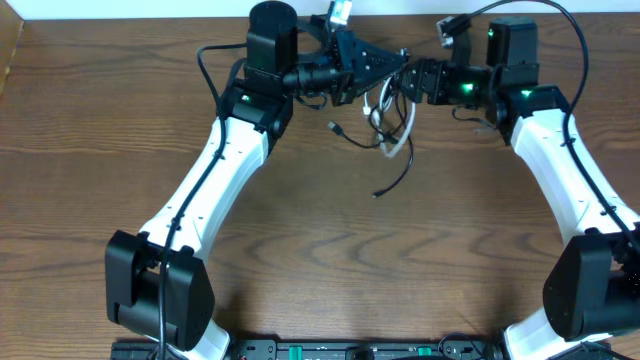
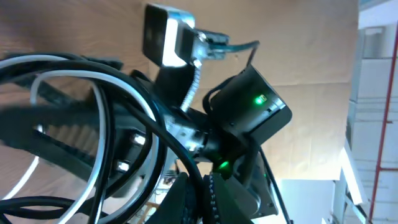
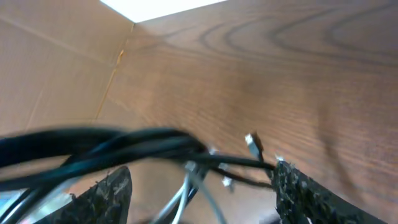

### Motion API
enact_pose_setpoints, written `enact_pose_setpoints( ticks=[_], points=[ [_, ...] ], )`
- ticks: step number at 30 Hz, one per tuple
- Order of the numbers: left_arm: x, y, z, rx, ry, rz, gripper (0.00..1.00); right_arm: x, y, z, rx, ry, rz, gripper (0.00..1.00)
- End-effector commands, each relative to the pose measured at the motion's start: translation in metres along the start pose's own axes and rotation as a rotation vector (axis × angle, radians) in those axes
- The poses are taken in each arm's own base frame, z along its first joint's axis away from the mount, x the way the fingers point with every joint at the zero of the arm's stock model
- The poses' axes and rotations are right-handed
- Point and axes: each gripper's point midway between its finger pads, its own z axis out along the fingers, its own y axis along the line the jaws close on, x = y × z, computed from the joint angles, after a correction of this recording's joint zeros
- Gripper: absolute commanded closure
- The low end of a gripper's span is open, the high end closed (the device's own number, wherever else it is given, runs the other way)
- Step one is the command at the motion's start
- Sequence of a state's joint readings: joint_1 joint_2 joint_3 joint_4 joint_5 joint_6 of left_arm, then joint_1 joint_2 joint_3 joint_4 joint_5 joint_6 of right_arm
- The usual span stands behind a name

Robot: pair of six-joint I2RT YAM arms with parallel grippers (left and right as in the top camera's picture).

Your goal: Untangle cables

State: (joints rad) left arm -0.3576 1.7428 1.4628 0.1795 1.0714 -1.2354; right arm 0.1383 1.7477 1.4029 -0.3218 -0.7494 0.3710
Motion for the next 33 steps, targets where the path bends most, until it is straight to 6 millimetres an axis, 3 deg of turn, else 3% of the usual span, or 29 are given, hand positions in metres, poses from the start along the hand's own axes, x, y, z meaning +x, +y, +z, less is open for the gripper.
enact_pose_setpoints(
  ticks=[1,7,11,17,27,33],
  points=[
    [0.004,-0.018,-0.005,0.031,0.011,0.0,0.92,-0.005,-0.014,0.007,0.1,-0.044,0.063,0.32],
    [0.006,-0.022,-0.005,0.044,0.027,-0.03,0.92,-0.01,-0.04,0.013,0.289,-0.123,0.143,0.37],
    [0.009,-0.03,-0.005,0.07,0.049,-0.044,0.92,-0.008,-0.048,0.028,0.289,-0.132,0.192,0.39],
    [0.014,-0.042,-0.008,0.11,0.082,0.003,0.93,0.011,-0.073,0.039,0.333,-0.073,0.258,0.43],
    [0.0,-0.039,-0.028,0.108,0.059,0.045,0.92,0.062,-0.143,-0.015,0.597,0.116,0.322,0.44],
    [-0.011,-0.037,-0.039,0.105,0.034,0.047,0.92,0.089,-0.173,-0.051,0.775,0.221,0.328,0.41]
  ],
)
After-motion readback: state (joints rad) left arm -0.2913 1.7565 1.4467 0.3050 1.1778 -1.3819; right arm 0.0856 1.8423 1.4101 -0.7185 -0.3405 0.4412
